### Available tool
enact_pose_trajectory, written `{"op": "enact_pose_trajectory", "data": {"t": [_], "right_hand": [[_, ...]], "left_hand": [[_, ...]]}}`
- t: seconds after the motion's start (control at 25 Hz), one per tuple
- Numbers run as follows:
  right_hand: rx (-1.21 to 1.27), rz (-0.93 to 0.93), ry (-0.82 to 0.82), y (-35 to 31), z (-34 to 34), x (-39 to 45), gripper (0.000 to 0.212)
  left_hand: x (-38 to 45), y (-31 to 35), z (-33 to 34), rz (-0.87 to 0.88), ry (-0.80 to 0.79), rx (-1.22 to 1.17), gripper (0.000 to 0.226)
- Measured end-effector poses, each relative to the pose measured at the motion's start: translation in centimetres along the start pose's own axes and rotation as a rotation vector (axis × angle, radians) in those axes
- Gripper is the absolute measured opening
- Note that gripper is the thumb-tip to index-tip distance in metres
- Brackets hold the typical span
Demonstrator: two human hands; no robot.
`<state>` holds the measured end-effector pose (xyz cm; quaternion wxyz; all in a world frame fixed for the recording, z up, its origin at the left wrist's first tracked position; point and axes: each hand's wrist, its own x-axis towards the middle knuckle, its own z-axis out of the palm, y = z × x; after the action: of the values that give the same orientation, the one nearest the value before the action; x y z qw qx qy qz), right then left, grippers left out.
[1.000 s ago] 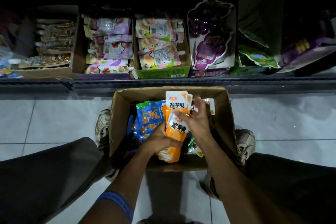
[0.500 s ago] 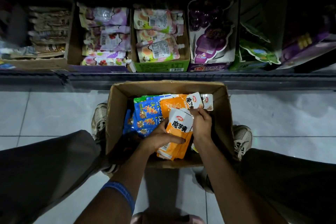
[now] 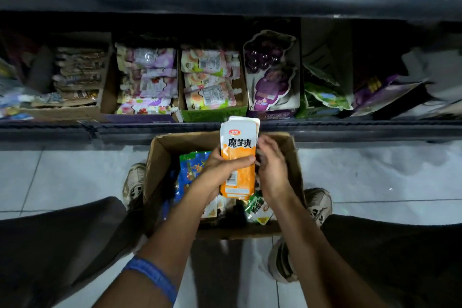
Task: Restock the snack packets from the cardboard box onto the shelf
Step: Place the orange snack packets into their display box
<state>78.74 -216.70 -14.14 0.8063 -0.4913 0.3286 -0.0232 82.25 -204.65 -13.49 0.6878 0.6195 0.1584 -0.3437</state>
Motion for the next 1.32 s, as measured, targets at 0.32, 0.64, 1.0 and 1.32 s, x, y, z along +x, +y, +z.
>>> {"op": "enact_pose_trajectory", "data": {"t": [0.32,0.64,1.0,1.32], "right_hand": [[-0.536,-0.529,-0.299,-15.3,4.1,-8.3,0.062],[-0.135,-0.510,-0.115,-25.5,5.2,-12.8,0.026],[0.359,-0.357,-0.032,-31.6,3.1,-12.2,0.019],[0.285,-0.325,-0.220,-38.7,-3.9,-8.7,0.025]], "left_hand": [[-10.2,14.4,4.4,0.281,-0.115,-0.190,0.026],[-16.3,21.0,8.1,0.407,-0.154,-0.260,0.039],[-16.1,25.2,15.5,0.518,-0.163,-0.210,0.038],[-12.1,28.9,21.3,0.564,-0.164,-0.143,0.028]]}}
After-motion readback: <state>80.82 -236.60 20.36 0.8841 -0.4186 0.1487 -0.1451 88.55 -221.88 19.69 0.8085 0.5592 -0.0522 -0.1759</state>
